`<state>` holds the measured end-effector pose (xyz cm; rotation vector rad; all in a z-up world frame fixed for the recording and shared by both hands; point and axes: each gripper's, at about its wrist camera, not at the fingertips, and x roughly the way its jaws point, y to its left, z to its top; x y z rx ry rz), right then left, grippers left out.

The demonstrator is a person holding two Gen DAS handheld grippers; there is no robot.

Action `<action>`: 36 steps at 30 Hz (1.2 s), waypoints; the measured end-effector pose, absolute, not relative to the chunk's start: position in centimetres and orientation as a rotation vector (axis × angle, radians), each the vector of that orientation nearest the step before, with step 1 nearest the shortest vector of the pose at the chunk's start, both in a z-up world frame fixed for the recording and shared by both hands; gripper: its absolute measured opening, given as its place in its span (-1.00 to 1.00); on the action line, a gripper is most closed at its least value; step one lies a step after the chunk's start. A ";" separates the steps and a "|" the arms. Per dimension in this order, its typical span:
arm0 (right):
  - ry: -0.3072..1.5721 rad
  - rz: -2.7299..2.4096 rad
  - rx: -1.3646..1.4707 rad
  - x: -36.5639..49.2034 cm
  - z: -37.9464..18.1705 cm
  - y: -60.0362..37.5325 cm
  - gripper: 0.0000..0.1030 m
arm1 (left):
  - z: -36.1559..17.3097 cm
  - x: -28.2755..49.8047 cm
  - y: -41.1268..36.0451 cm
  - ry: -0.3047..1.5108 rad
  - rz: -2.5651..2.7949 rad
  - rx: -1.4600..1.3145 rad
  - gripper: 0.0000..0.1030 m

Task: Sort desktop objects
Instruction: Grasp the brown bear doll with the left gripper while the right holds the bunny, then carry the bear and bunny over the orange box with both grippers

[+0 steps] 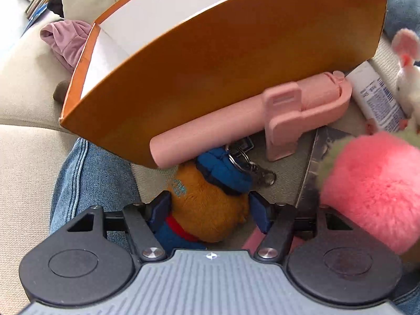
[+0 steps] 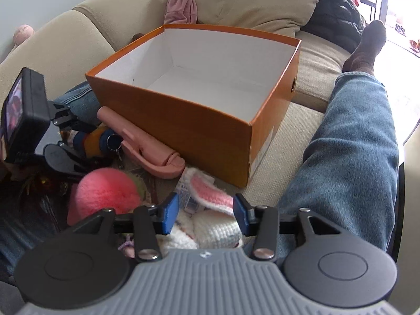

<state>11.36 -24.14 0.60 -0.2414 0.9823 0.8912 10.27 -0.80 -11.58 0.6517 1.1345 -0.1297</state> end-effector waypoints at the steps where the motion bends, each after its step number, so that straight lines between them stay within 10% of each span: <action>1: 0.994 0.911 -0.236 10.9 0.7 -24.2 0.02 | -11.6 10.2 -0.8 1.131 -0.125 0.651 0.39; 12: 0.979 0.995 -0.469 6.3 -1.4 -20.7 0.27 | -4.5 7.2 1.7 1.096 -0.151 0.305 0.14; 19: 0.959 0.988 -0.465 7.5 -1.4 -21.0 -0.57 | 1.1 5.1 2.5 1.001 -0.339 -0.024 0.14; 36: 0.793 1.102 -0.648 7.0 -0.7 -23.5 -0.61 | -8.6 11.3 1.7 1.112 -0.438 -0.628 0.21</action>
